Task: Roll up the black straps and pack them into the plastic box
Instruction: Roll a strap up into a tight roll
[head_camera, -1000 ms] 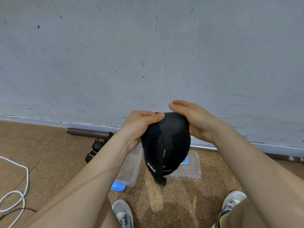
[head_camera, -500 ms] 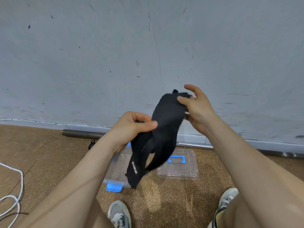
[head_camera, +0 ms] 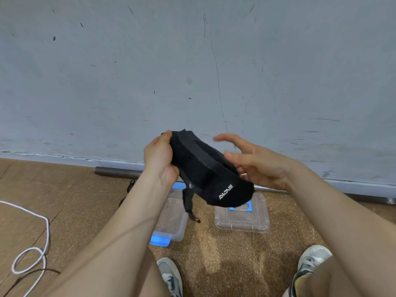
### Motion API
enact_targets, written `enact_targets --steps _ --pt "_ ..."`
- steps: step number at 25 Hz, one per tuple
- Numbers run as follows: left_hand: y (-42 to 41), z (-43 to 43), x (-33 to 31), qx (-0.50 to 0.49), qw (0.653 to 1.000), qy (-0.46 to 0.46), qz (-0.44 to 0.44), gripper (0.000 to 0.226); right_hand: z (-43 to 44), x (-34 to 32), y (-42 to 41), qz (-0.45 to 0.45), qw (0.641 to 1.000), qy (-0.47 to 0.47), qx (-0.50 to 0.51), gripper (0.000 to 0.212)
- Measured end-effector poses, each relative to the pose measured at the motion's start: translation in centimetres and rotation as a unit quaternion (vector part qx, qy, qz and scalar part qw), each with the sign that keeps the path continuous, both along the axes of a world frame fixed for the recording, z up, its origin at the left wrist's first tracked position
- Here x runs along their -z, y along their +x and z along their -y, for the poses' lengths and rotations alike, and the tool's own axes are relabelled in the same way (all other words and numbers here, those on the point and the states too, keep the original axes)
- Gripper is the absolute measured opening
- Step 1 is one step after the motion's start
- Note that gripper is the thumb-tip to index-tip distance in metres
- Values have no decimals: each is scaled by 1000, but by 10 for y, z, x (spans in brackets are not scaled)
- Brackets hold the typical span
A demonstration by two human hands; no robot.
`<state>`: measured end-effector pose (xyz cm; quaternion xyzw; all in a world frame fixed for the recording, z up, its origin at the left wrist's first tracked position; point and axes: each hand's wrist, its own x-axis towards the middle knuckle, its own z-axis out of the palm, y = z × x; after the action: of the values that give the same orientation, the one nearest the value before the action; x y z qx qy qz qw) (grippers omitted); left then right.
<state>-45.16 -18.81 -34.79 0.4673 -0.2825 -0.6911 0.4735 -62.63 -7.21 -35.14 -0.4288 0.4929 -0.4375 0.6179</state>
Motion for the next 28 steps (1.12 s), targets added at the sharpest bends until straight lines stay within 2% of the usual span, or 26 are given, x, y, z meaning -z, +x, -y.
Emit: enact_targets --steps 2,4,6,7,8,9,10,11,12,13,14,15,16,18,19,21,22,25,26,27,28 --pt "-2 2 1 -28 999 15 -15 16 0 3 6 -31 999 -8 -31 28" --pt "-7 4 4 -47 999 19 0 22 2 6 13 -87 996 -13 15 11" --pt "-8 12 12 -27 995 -13 93 23 5 2 11 -120 989 -32 75 5" --pt "-5 17 15 26 977 -45 205 21 7 -2 6 -125 987 -40 98 4" --pt "2 20 18 116 917 -84 371 18 7 -7 -1 -126 985 -47 109 6" --pt "6 20 21 206 798 -134 550 15 7 -13 -10 -129 985 -52 102 7" --pt "8 18 22 256 669 -194 670 12 5 -19 -17 -143 986 -57 69 7" --pt "6 11 17 255 613 -265 699 15 3 -23 -23 -165 984 -60 15 6" --pt "0 5 13 245 650 -330 640 20 0 -26 -28 -191 978 -59 -53 6" --pt "-5 -2 8 260 743 -363 498 23 -2 -28 -30 -211 969 -53 -119 6" --pt "-12 -12 2 325 817 -349 324 28 -4 -29 -30 -219 959 -48 -171 6" --pt "-20 -21 1 422 831 -309 189 43 -4 -29 -29 -221 953 -45 -205 7" --pt "-25 -29 5 513 802 -283 116 63 -4 -29 -28 -220 948 -45 -226 8" --pt "-32 -40 13 606 742 -266 108 86 -5 -29 -27 -230 941 -45 -245 10" --pt "-34 -41 14 612 738 -257 123 90 -6 -29 -29 -241 938 -42 -245 10" --pt "-35 -37 13 581 761 -236 166 87 -9 -33 -38 -272 937 -28 -219 9" --pt "-35 -36 10 570 769 -227 181 79 -12 -35 -43 -291 936 -18 -199 9" --pt "-31 -37 3 573 766 -214 200 53 -17 -41 -48 -349 928 -25 -124 11" --pt "-30 -40 1 560 772 -218 207 45 -14 -38 -46 -381 921 -51 -67 9" --pt "-31 -42 1 518 797 -228 212 35 -10 -32 -46 -425 901 -83 26 7" --pt "-31 -42 2 441 837 -239 217 23 -6 -26 -44 -471 864 -106 141 7"
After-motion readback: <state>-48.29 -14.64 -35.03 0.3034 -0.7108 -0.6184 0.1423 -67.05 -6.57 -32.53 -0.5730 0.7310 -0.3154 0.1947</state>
